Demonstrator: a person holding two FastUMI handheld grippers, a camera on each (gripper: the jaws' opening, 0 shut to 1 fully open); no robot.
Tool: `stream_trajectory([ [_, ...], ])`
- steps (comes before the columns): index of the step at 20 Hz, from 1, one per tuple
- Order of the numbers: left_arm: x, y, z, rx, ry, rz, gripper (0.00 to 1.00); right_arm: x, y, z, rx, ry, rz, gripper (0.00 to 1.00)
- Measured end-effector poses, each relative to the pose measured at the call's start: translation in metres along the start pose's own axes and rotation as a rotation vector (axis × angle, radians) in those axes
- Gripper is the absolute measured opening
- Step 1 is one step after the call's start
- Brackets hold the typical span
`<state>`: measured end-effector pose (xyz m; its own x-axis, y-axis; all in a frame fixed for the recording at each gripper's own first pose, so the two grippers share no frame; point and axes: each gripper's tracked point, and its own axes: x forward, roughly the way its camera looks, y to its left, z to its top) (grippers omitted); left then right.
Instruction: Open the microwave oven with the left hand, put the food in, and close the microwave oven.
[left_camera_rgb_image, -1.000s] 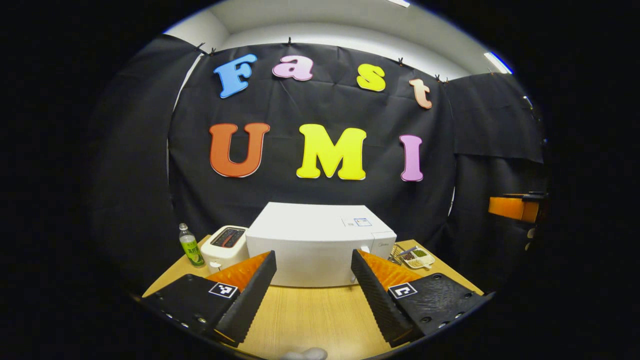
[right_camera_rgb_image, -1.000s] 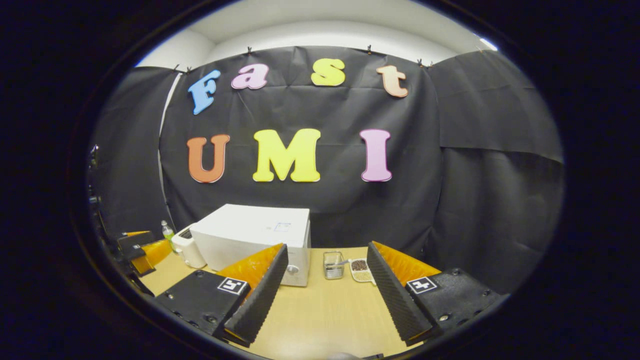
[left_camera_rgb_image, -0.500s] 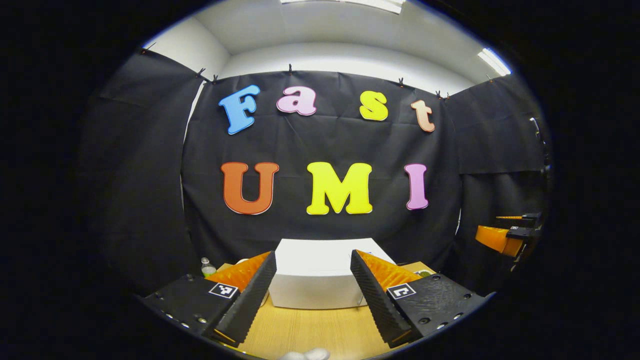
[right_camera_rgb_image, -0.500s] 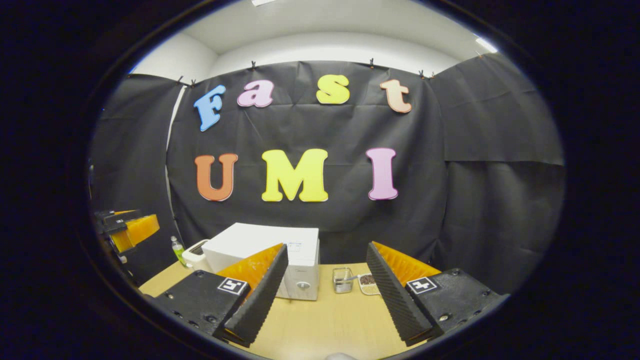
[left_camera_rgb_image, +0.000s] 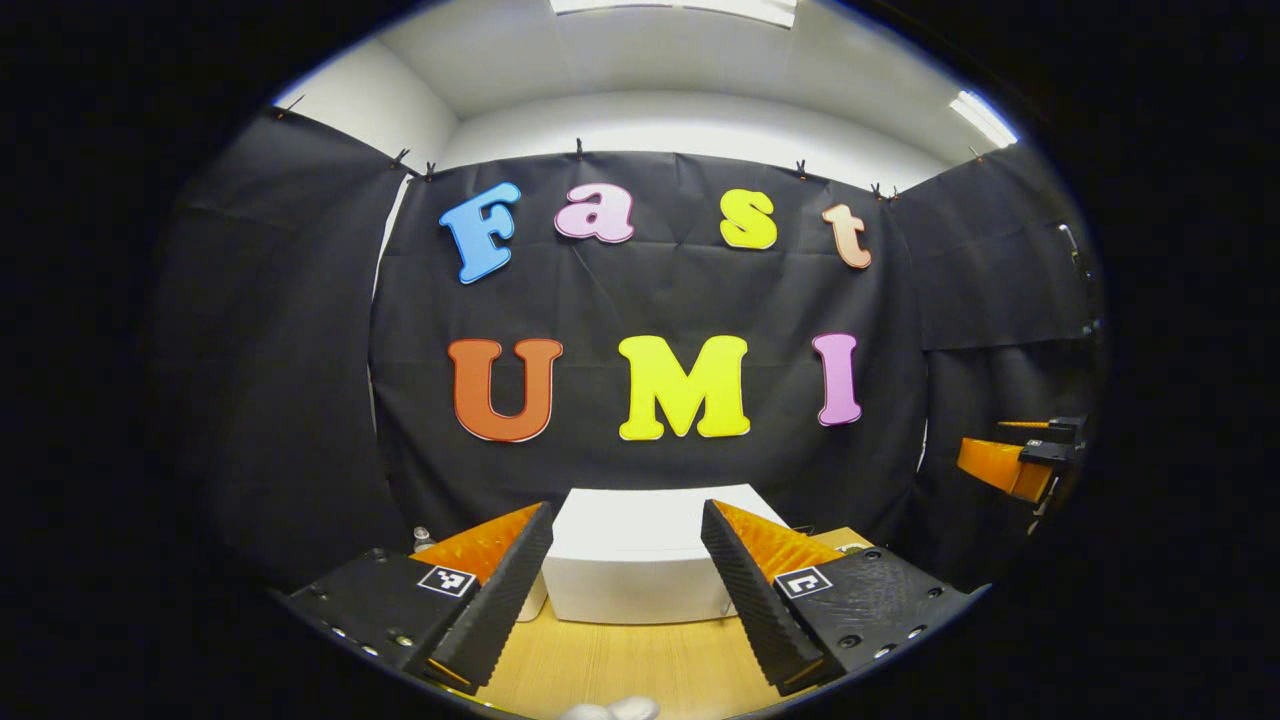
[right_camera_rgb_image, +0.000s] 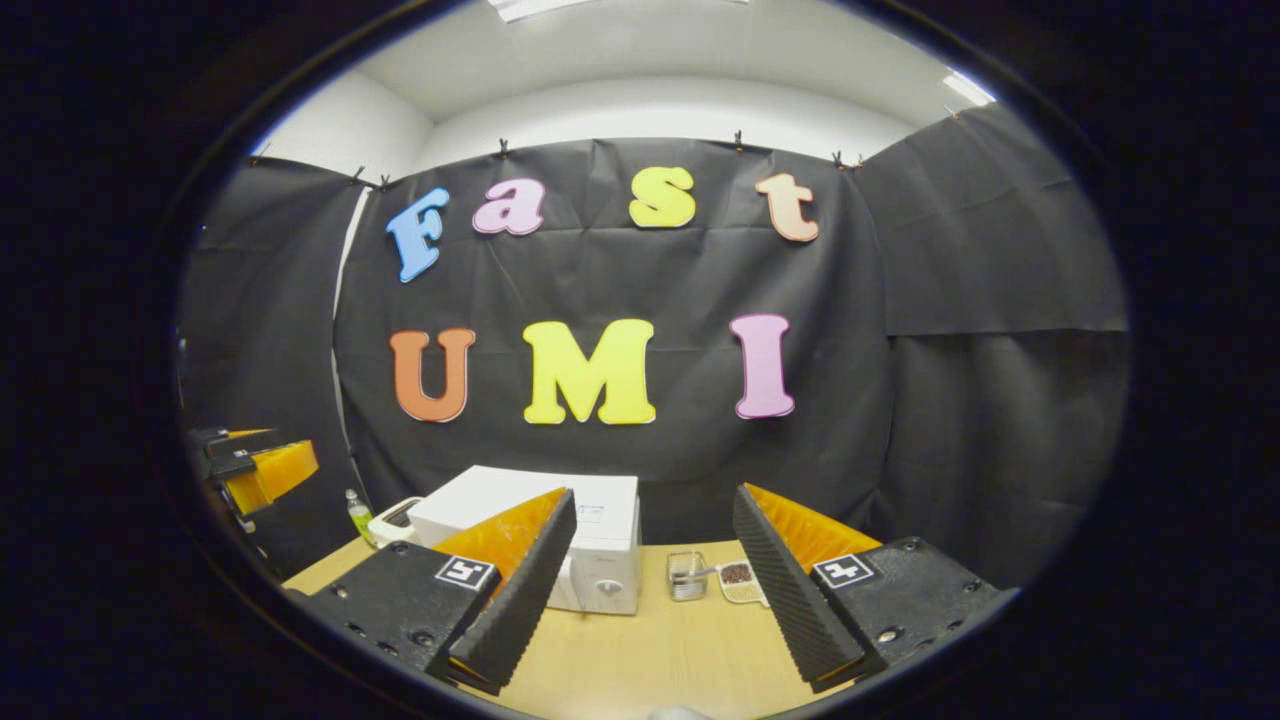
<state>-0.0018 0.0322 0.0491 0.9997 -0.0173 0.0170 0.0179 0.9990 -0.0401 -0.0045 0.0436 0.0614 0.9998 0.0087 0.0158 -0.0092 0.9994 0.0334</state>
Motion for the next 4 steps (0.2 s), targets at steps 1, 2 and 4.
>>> stream_trajectory([
  [1,-0.0006,0.0005,0.0000,0.002,0.005,0.005,0.93,0.0005,-0.0010,-0.0003,0.000,0.009,0.000,1.00],
  [2,-0.0006,-0.0018,0.0010,0.000,0.005,0.003,0.93,0.0002,-0.0026,-0.0004,0.003,0.013,0.002,0.92],
  [4,-0.0006,-0.0050,0.0032,-0.003,0.001,-0.009,0.93,-0.0008,-0.0069,0.0038,0.010,0.005,-0.008,1.00],
])
